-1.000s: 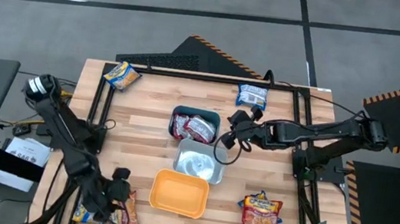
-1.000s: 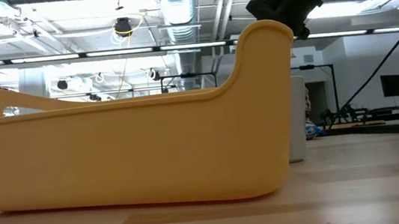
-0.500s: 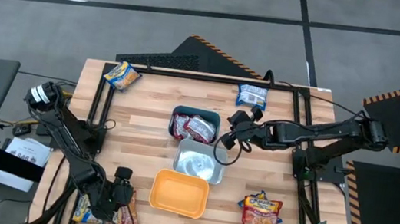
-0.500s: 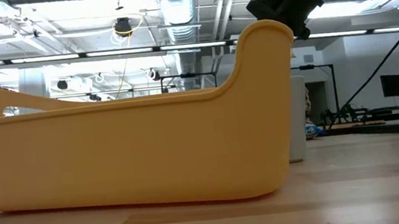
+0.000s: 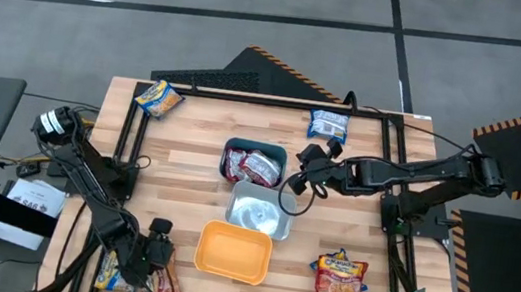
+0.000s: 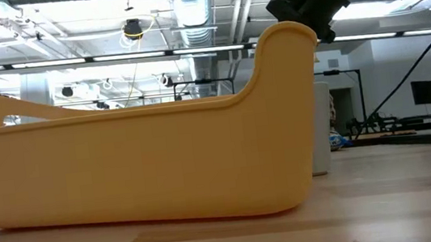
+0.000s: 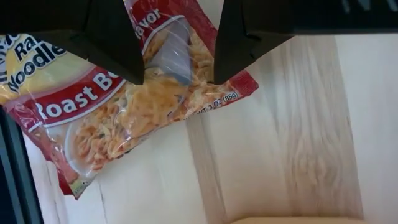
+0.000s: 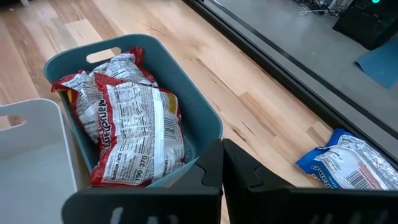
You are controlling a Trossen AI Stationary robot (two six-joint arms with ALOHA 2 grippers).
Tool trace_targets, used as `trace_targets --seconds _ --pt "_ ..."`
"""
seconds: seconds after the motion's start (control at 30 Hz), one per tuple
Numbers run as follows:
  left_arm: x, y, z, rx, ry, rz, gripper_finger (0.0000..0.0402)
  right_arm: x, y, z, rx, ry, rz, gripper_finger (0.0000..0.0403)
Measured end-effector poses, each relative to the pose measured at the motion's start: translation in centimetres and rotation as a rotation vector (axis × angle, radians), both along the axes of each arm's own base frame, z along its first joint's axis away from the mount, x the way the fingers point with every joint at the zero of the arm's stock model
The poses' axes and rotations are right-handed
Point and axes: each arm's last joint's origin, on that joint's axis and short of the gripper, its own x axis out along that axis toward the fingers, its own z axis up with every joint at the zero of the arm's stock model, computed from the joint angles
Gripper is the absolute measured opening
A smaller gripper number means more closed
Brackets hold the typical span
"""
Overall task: Sort Maruchan noodles
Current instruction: Put the left red noodle pack into the blue bin
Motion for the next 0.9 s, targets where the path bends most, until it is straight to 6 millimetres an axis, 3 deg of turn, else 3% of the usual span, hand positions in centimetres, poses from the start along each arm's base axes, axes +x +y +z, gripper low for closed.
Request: trace_targets --seconds 0.23,0.5,0.73,0.9 --pt "-0.1 1.1 -0.3 0.097 0.038 0.053 0.0158 0.0 0.0 0.0 0.0 0.0 0.0 0.0021" --pt "0.6 2.4 -0.5 0.162 0.058 0.099 0.0013 0.0 0.0 0.0 0.0 -0.001 0.0 0.0021" --pt "0.6 3.6 0.1 0.229 0.054 0.088 0.0 0.0 0.0 0.0 0.001 0.0 0.0 0.0021" --pt "0.1 4.4 2.5 0.187 0.022 0.088 0.0 0.0 0.0 0.0 0.001 -0.001 0.0 0.0021"
